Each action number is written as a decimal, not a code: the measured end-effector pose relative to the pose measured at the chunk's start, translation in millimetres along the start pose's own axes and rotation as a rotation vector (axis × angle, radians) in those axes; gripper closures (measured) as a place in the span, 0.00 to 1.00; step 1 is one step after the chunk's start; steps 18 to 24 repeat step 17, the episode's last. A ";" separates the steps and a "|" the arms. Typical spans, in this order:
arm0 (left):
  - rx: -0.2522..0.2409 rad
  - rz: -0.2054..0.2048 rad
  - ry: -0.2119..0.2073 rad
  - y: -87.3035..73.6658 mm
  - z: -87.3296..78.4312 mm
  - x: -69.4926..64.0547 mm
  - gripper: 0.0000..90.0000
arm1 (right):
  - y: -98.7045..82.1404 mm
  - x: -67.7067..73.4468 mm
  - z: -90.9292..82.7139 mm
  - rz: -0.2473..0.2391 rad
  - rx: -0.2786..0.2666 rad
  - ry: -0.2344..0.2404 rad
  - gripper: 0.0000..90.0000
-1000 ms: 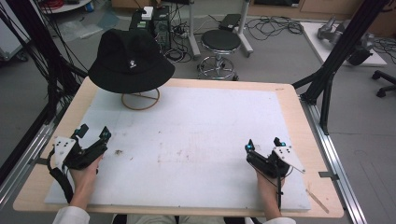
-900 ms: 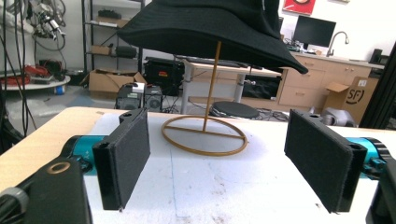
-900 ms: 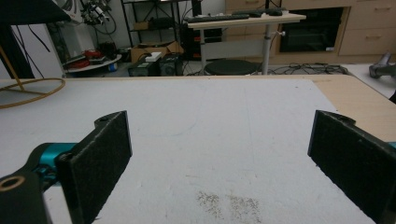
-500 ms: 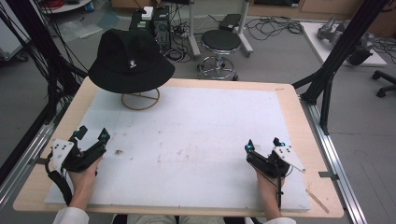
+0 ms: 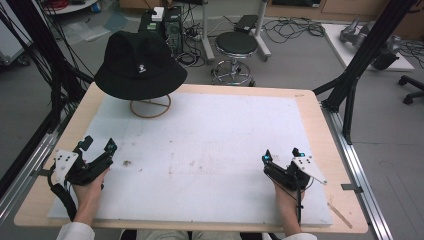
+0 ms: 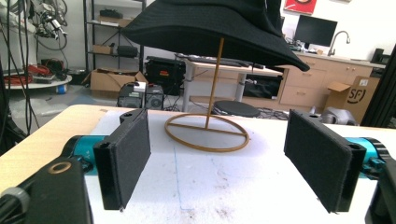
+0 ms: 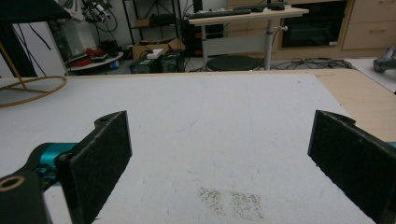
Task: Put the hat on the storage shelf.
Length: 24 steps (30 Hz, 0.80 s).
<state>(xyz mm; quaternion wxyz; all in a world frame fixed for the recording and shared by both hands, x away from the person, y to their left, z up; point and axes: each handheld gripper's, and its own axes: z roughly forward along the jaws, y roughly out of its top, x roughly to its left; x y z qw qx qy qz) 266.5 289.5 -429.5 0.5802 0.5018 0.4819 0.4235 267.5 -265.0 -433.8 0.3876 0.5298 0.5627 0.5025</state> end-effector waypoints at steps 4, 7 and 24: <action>0.008 -0.002 0.000 -1.3 -0.2 0.1 0.25 | -0.2 0.4 0.0 0.005 0.003 0.004 0.06; 0.011 -0.004 -0.003 -2.4 -0.9 0.9 0.25 | -0.3 0.7 0.1 0.007 0.005 0.005 0.06; 0.011 -0.004 0.002 -3.3 -3.2 3.6 0.25 | -0.4 -0.5 1.6 0.007 0.009 0.010 0.06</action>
